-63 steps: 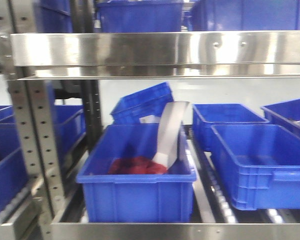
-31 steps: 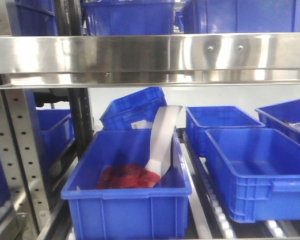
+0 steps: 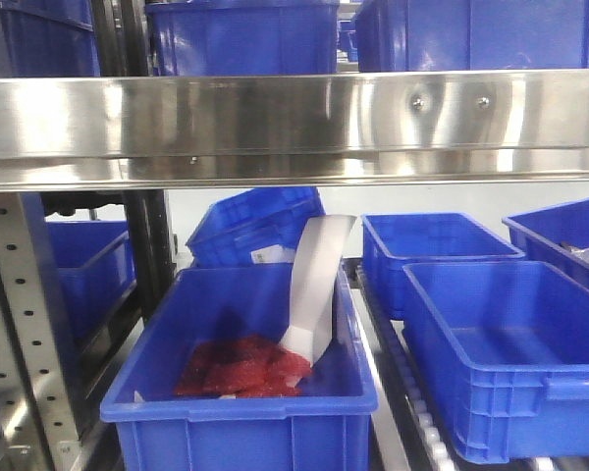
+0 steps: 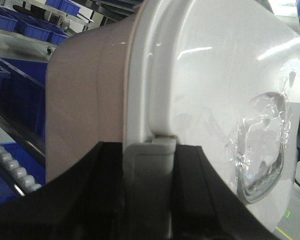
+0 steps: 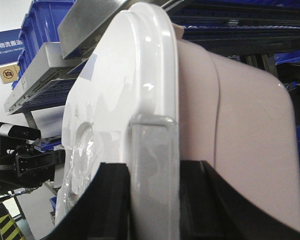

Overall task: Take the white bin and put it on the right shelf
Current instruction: 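Approach the shelf rack and stop in front of it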

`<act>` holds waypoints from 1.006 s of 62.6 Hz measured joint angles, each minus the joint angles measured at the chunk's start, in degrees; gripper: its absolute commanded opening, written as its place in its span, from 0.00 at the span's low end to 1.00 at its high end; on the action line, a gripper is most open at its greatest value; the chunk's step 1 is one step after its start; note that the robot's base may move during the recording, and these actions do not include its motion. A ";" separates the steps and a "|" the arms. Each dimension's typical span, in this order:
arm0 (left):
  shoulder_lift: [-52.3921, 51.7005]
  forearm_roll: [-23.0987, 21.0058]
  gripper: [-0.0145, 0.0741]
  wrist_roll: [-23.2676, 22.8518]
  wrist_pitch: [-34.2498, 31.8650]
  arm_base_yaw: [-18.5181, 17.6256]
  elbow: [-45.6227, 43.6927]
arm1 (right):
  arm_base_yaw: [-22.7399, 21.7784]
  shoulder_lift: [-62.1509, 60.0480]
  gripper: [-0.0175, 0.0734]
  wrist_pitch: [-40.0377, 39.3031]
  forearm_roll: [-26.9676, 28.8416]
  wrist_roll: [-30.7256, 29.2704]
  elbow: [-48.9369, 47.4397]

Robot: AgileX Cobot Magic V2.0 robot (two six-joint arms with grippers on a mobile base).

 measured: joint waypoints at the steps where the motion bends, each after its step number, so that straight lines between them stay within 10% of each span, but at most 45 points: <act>1: 0.00 0.00 0.03 0.00 0.00 0.00 0.00 | 0.00 0.00 0.29 0.00 0.00 0.00 0.00; 63: 0.00 0.00 0.03 0.00 0.00 0.00 0.00 | 0.00 0.00 0.29 0.00 0.00 0.00 0.00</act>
